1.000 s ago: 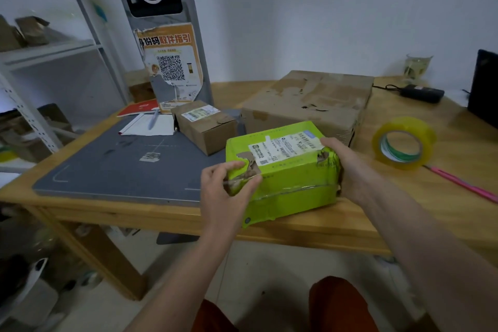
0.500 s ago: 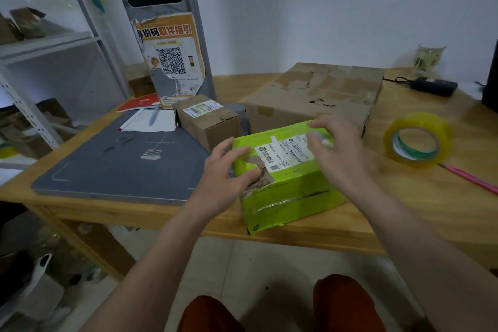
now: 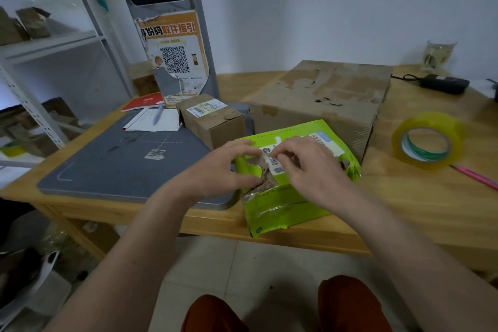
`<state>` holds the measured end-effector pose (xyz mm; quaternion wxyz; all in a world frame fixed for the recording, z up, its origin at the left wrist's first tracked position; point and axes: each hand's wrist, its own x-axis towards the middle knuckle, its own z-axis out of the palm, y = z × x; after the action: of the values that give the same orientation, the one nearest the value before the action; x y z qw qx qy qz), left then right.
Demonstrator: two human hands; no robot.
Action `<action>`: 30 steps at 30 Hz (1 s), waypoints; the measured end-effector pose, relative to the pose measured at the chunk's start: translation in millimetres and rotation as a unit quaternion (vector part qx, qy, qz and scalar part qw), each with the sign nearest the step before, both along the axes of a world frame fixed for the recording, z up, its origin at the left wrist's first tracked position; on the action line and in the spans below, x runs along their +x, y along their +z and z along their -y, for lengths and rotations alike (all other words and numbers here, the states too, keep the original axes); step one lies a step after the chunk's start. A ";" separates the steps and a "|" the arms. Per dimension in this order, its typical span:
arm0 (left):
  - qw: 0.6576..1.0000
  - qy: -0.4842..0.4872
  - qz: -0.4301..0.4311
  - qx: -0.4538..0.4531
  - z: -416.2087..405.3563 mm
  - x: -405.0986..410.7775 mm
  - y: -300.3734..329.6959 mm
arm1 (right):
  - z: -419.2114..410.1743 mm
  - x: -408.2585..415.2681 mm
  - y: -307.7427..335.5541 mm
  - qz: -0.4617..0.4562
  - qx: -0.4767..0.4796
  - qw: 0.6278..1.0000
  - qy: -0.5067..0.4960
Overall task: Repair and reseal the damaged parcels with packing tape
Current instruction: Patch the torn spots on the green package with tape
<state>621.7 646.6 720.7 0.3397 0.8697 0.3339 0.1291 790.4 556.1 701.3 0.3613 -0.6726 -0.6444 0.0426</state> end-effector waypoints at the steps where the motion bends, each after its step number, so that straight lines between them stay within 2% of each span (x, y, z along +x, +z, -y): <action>1: 1.000 -0.009 0.003 -0.004 0.0 -1.4 0.1 | 0.9 -0.9 0.8 0.006 -0.002 1.000 0.015; 6: 1.000 -0.006 -0.012 0.018 0.2 0.3 3.0 | 0.9 -4.5 -0.9 -0.003 -0.013 0.998 0.069; 16: 0.973 0.008 -0.126 0.195 16.5 12.6 19.2 | -0.6 -5.1 -3.2 -0.047 0.010 0.999 0.025; 20: 0.962 0.012 -0.131 0.240 19.3 9.1 15.2 | -1.1 -5.1 -4.2 -0.045 0.010 0.999 0.022; 27: 0.954 -0.018 -0.136 0.265 24.5 7.0 16.3 | -2.1 -3.9 -7.3 -0.040 0.025 0.999 0.014; 30: 0.960 -0.020 -0.136 0.246 25.5 3.8 18.9 | -2.2 -2.7 -8.1 -0.038 0.028 0.999 0.019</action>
<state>625.5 621.1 739.6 0.0694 0.9424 0.3170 0.0809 787.7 558.3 693.2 0.4032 -0.6481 -0.6435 0.0572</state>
